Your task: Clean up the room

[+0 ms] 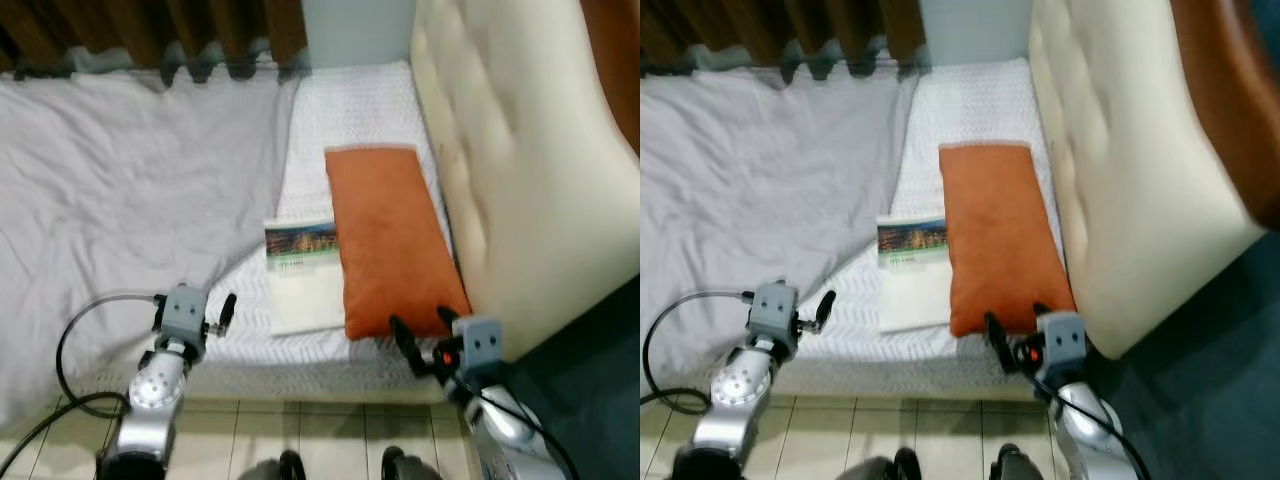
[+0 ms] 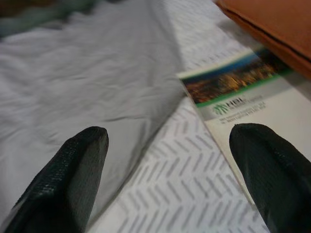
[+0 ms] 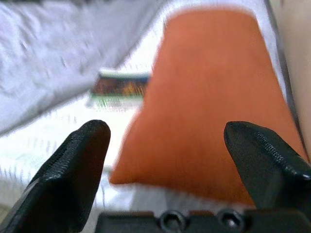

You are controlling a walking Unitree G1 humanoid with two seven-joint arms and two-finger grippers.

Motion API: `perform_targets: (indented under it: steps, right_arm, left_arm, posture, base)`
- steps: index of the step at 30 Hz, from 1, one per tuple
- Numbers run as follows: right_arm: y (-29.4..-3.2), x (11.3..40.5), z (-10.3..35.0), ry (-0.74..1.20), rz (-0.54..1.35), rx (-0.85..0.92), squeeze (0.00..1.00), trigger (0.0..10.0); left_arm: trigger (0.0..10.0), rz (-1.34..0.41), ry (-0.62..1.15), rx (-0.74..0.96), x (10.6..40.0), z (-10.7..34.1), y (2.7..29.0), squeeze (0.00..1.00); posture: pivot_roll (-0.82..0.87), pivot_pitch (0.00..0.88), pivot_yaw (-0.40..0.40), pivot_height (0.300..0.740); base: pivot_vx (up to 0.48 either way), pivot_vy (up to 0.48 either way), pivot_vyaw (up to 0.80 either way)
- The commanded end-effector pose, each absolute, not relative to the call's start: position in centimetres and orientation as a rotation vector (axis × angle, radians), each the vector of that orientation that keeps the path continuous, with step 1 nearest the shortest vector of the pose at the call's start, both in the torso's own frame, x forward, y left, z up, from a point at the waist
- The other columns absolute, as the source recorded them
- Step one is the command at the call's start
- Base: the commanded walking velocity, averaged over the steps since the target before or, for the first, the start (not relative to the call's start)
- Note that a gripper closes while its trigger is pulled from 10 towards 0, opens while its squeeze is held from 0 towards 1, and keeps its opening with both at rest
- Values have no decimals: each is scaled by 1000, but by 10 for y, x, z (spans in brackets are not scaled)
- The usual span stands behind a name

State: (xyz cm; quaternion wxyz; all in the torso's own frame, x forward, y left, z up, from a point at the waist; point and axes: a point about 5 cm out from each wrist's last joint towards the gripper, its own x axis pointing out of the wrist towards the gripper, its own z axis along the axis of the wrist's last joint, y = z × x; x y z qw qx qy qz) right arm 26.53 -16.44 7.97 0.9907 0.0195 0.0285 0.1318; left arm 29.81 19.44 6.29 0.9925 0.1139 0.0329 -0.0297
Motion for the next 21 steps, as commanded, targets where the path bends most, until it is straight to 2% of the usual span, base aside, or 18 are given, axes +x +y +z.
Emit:
perform_targets:
  steps: [1,2,4,6,14,21]
  right_arm:
    - [-165,271,75,61,245,71,0,10000]
    - [-165,271,75,61,245,71,0,10000]
    - [-166,284,74,55,221,105,0,10000]
    - [-163,291,75,50,223,106,0,10000]
    - [-162,300,75,41,221,85,0,10000]
    - [-168,305,75,15,202,71,0,10000]
  left_arm:
    - [10000,-40,69,220,293,62,185,0]
    - [10000,-40,69,220,293,62,185,0]
    - [10000,-62,35,198,299,65,165,0]
    - [10000,-68,6,183,308,73,158,0]
    - [10000,-62,24,166,314,80,157,0]
    - [10000,-39,69,140,318,77,159,0]
  posture:
    - [19,0,41,740]
    - [19,0,41,740]
    - [36,0,30,740]
    - [36,0,26,740]
    - [25,0,36,740]
    - [2,0,49,740]
  base:
    - [0,0,0]
    - [0,0,0]
    - [0,0,0]
    - [0,0,0]
    - [0,0,0]
    - [0,469,0]
